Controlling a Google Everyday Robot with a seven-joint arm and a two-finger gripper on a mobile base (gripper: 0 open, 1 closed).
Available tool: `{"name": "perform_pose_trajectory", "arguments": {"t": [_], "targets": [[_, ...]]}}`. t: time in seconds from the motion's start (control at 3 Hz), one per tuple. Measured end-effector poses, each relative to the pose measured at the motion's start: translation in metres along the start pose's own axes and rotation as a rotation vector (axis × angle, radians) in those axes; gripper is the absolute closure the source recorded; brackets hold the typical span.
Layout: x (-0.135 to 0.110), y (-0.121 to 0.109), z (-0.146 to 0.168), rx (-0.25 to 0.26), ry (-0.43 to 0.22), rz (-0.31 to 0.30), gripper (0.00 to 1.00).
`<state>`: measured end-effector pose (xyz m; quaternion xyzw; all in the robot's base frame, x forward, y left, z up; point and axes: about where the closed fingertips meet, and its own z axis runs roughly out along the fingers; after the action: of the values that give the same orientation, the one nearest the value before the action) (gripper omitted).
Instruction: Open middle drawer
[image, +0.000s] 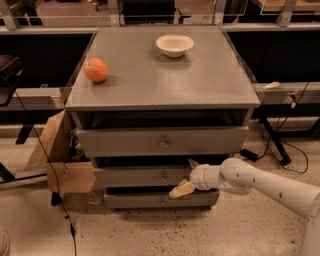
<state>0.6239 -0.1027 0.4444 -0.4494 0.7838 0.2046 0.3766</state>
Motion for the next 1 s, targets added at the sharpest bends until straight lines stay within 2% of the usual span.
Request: {"name": "perform_pose_trajectory", "arguments": {"t": [0.67,1.0], "targets": [[-0.0004,-0.0007,-0.0011,0.003,0.009,0.004,0.39],[-0.004,-0.0016,-0.0034,0.003,0.009,0.004,0.37]]}}
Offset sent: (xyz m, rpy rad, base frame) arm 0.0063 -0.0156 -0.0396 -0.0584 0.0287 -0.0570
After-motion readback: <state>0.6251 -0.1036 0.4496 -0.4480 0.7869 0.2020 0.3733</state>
